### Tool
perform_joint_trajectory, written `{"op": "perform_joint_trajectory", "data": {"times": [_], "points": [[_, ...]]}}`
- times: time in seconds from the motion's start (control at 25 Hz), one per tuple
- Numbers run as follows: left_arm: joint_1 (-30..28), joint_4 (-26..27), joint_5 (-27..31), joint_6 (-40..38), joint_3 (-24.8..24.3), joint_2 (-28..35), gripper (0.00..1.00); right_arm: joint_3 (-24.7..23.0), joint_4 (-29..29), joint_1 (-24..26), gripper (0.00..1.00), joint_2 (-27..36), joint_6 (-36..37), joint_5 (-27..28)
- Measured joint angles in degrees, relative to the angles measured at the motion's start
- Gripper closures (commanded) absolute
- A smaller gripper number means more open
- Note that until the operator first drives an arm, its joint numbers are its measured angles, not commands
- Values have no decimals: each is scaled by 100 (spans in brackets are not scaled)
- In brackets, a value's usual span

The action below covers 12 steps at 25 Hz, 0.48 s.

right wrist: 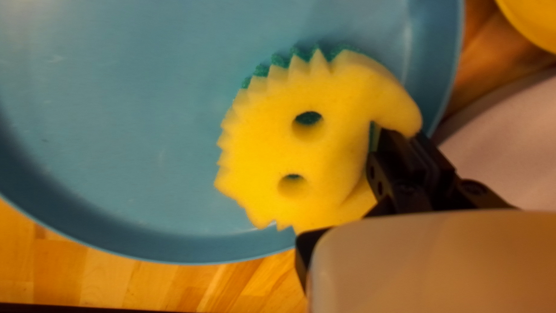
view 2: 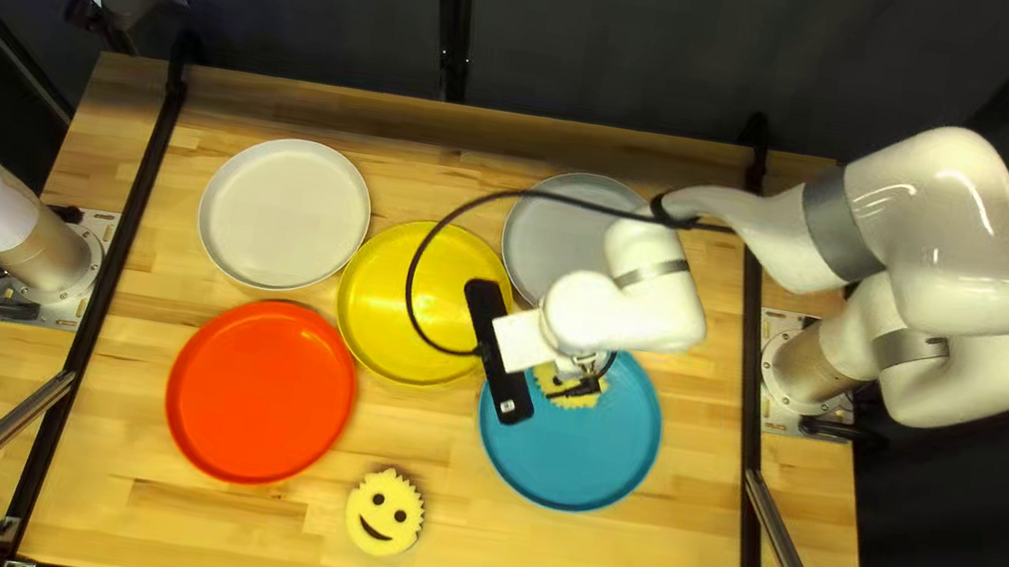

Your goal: Pick up sponge and scrub the plate

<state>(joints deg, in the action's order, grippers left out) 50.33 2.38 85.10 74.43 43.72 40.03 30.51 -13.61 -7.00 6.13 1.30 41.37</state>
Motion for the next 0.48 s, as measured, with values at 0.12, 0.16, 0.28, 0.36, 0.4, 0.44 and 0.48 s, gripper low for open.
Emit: {"op": "perform_joint_trajectory", "data": {"times": [0.12, 0.16, 0.28, 0.36, 0.4, 0.44, 0.48], "points": [[0, 0, 0, 0, 0, 0, 0, -32, 54, -168, 100, 52, -186, 15], [0, 0, 0, 0, 0, 0, 0, -20, 71, -288, 100, 45, -276, 31], [0, 0, 0, 0, 0, 0, 0, 143, 134, -600, 100, -79, -464, 129], [0, 0, 0, 0, 0, 0, 0, 293, 182, -794, 100, -188, -558, 222], [0, 0, 0, 0, 0, 0, 0, 367, 202, -887, 100, -244, -602, 265], [0, 0, 0, 0, 0, 0, 0, 429, 214, -965, 100, -295, -644, 295], [0, 0, 0, 0, 0, 0, 0, 519, 227, -1091, 100, -370, -707, 337]]}}
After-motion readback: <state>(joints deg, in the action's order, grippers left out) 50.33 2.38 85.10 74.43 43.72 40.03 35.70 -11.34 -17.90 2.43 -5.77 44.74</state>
